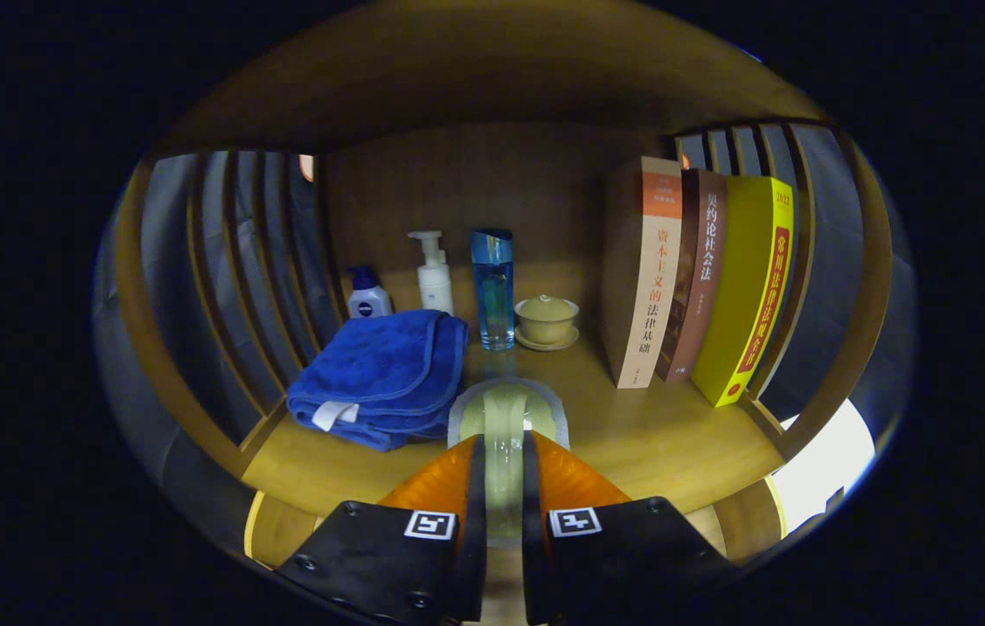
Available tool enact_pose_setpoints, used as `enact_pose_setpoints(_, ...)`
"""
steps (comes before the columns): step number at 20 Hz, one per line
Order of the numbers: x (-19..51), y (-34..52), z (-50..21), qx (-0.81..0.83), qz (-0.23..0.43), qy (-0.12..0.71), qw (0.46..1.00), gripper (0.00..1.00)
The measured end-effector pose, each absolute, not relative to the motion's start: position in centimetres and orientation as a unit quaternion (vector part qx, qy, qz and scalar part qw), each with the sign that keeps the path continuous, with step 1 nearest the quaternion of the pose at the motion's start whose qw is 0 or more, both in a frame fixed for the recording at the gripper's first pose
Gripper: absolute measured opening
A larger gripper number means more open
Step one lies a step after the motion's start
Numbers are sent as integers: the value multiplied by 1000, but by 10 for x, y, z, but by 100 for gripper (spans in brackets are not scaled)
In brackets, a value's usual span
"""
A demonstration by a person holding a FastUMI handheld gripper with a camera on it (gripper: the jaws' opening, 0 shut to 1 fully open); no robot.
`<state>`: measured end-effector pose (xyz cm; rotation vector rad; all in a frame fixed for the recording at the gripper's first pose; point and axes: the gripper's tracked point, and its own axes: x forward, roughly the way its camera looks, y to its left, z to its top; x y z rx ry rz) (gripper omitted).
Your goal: Pull open the drawer, take out the items inside it, and place them on the countertop above the cabinet.
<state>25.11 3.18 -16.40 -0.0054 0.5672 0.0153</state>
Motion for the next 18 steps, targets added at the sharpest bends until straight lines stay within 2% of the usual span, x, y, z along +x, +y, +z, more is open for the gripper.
enact_pose_setpoints(9,268,30,-192,14,-6,295,956,30)
enact_pose_setpoints(11,268,30,-190,20,-9,290,957,37)
enact_pose_setpoints(12,267,32,-189,22,-6,289,957,44)
enact_pose_setpoints(13,268,34,-187,23,-3,285,958,46)
enact_pose_setpoints(18,265,37,-168,14,5,257,966,99)
